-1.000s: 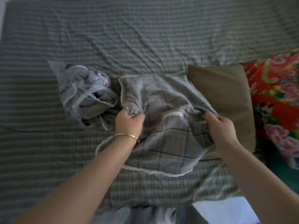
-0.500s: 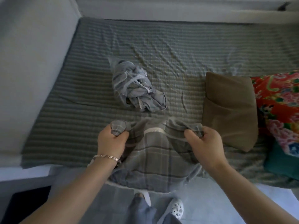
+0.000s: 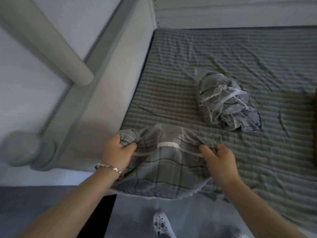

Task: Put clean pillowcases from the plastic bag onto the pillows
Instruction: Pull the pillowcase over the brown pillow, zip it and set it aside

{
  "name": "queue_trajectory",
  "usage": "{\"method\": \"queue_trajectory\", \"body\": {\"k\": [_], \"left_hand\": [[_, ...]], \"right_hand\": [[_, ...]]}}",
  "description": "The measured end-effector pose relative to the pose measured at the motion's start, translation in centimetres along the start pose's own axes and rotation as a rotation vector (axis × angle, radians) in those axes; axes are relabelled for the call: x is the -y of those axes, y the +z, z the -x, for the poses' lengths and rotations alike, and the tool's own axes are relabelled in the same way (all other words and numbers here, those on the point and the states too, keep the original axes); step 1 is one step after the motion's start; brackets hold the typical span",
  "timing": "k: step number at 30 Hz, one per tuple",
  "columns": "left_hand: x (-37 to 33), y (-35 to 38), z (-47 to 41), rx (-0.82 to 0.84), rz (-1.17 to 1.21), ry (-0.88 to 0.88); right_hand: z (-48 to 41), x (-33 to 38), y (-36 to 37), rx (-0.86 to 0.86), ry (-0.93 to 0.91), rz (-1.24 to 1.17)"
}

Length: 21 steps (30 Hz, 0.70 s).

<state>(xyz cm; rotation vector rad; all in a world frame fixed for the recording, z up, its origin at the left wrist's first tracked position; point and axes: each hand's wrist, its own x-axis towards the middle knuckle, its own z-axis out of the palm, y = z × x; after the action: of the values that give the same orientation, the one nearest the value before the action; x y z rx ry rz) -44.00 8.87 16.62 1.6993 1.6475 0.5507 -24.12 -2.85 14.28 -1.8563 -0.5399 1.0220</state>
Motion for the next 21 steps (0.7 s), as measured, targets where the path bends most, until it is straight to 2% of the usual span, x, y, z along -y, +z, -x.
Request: {"method": "queue_trajectory", "body": {"k": [2,4,6,7,10,14,16,17,19,21], "left_hand": [[3.4,-2.7,-4.8,0.073,-0.220,-0.032],[5.7,-3.9,-8.6,0.221,-0.515,-0.064],[7.0,-3.9,-11.7,0.344,-0.656,-0.138],[7.4,-3.4,-13.1,0.358,-0.639,-0.156],[8.0,-0.7,-18.0,0.274,-0.337,-0.211],[6.3,2.9,-26.7,0.243,-0.189,-0.305],[3.5,4.0,-33.1,0.157,-0.121,-0.246],[1.8,4.4,-36.7,0.119,-0.071,-0.195],[-1.7,5.0,-42.6,0.060,-0.029,-0.083],[-2.4,6.2,-46.3,0.035,-0.171,0.040]], "right_hand": [[-1.6,0.5,5.4,0.021,0.084,0.005],[-3.3,0.6,9.2,0.090,0.134,0.075],[-5.2,0.8,12.3,0.155,0.149,0.173],[-6.2,1.0,13.5,0.171,0.164,0.189],[-10.3,1.3,15.9,0.153,0.176,0.239],[-17.3,3.0,17.5,0.105,0.044,0.284],[-23.6,5.3,17.6,0.028,-0.043,0.205],[-27.0,6.8,17.7,0.043,-0.047,0.136],[-33.1,9.3,17.6,0.152,-0.002,0.051],[-37.9,10.3,18.0,0.255,-0.029,0.145]]}}
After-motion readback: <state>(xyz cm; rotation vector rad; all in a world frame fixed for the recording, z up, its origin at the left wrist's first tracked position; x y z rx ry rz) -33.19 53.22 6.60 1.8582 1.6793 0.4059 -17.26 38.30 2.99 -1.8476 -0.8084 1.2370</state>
